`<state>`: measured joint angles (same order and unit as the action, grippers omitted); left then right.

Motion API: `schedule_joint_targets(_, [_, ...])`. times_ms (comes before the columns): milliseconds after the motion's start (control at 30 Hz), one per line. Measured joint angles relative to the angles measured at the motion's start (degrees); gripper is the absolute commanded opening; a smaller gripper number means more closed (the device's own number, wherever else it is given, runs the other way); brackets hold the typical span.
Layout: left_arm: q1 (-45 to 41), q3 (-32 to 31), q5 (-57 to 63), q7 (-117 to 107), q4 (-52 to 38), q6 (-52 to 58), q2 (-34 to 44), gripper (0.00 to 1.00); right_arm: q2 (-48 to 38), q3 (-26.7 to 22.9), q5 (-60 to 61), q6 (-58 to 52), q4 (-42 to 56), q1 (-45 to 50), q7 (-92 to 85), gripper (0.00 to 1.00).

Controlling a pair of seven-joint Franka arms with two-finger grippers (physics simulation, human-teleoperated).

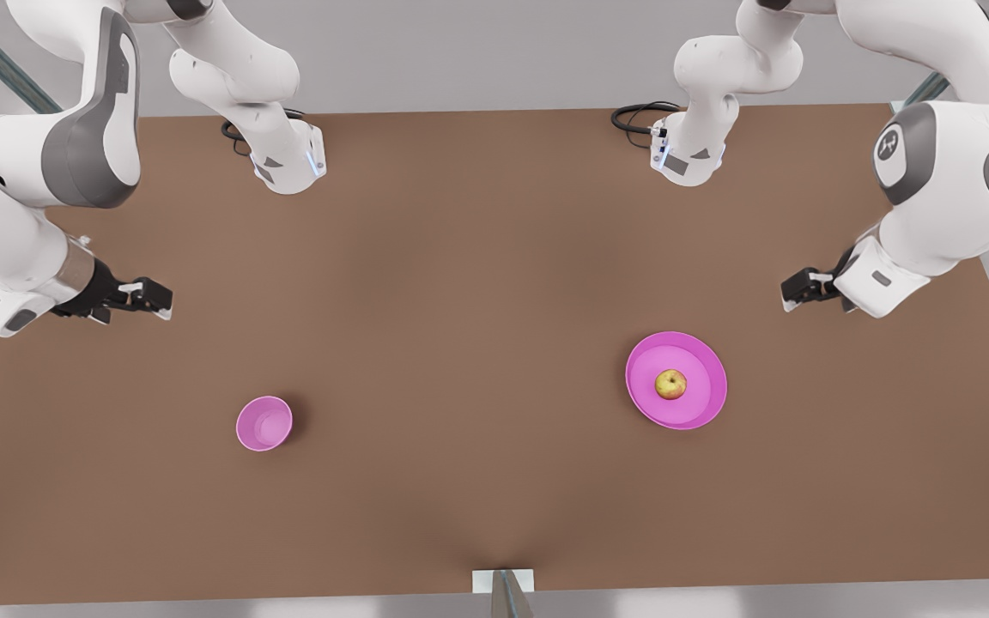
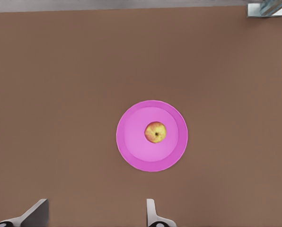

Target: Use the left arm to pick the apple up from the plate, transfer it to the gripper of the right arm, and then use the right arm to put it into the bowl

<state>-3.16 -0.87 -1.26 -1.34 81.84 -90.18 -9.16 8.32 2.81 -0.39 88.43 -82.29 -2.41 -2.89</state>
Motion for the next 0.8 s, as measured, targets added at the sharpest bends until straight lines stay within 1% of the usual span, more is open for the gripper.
schedule_joint_targets(33, [0.0,0.0,0.0,0.2,2.2,-0.9,0.1,1.00,0.0,0.0,0.0,0.2,0.0,0.0,-0.1,1.00])
schedule_joint_targets(67, [-0.1,-0.1,0.1,0.1,6.9,-2.7,0.3,1.00,0.0,0.0,0.0,0.4,0.0,0.0,-0.1,1.00])
schedule_joint_targets(133, [-0.3,-0.3,-0.5,-0.6,19.7,-9.5,0.1,1.00,0.0,0.0,0.0,0.6,0.0,-0.1,-0.3,1.00])
schedule_joint_targets(167, [-0.3,-0.3,-1.0,-0.9,23.9,-13.2,-0.8,1.00,0.0,0.0,0.0,0.7,0.0,-0.1,-0.3,1.00])
schedule_joint_targets(233, [-0.6,-0.3,-1.6,-1.6,27.4,-19.9,-5.4,1.00,0.0,0.0,-0.1,0.8,0.0,-0.1,-0.4,1.00])
schedule_joint_targets(333, [-0.5,-0.4,-2.1,-2.6,29.5,-28.4,-9.7,1.00,0.0,0.0,-0.1,1.0,0.0,-0.1,-0.6,1.00])
schedule_joint_targets(467, [-2.8,-0.4,-3.3,-4.0,30.9,-36.1,-12.4,1.00,0.0,0.0,0.0,1.1,0.0,-0.1,-0.9,1.00])
schedule_joint_targets(633, [-5.6,-0.4,-3.8,-6.4,31.1,-42.4,-15.2,1.00,0.0,0.0,0.0,1.2,0.0,-0.1,-1.1,1.00])
schedule_joint_targets(800, [-7.4,-0.3,-3.9,-8.7,29.3,-46.1,-17.8,1.00,0.0,0.0,0.0,1.2,0.0,0.0,-1.2,1.00])
